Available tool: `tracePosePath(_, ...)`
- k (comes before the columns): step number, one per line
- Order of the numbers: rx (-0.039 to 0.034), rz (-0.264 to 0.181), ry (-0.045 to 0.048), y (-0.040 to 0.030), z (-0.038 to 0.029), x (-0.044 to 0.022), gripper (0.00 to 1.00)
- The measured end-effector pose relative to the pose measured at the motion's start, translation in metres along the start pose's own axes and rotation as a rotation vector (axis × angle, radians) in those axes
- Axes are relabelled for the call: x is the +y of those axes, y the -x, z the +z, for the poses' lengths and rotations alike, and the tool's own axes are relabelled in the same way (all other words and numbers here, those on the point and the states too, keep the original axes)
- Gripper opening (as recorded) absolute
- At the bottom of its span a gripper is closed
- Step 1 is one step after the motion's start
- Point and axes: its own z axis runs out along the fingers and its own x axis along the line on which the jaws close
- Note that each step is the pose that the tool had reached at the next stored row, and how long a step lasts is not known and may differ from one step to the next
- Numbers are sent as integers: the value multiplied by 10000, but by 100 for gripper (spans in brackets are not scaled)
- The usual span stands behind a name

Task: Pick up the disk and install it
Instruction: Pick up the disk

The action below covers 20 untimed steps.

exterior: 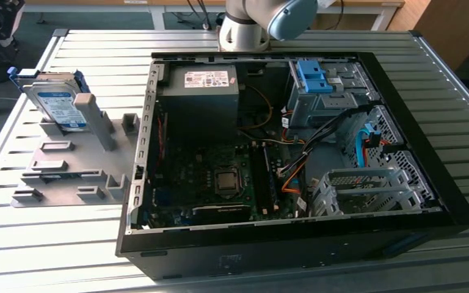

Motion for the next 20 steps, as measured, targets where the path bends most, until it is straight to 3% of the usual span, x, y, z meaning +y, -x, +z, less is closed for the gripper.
tracePosePath(7, 45, -1100, -21, 0, 2, 0, 11)
tracePosePath(20, 47, -1191, -23, 0, 3, 0, 11)
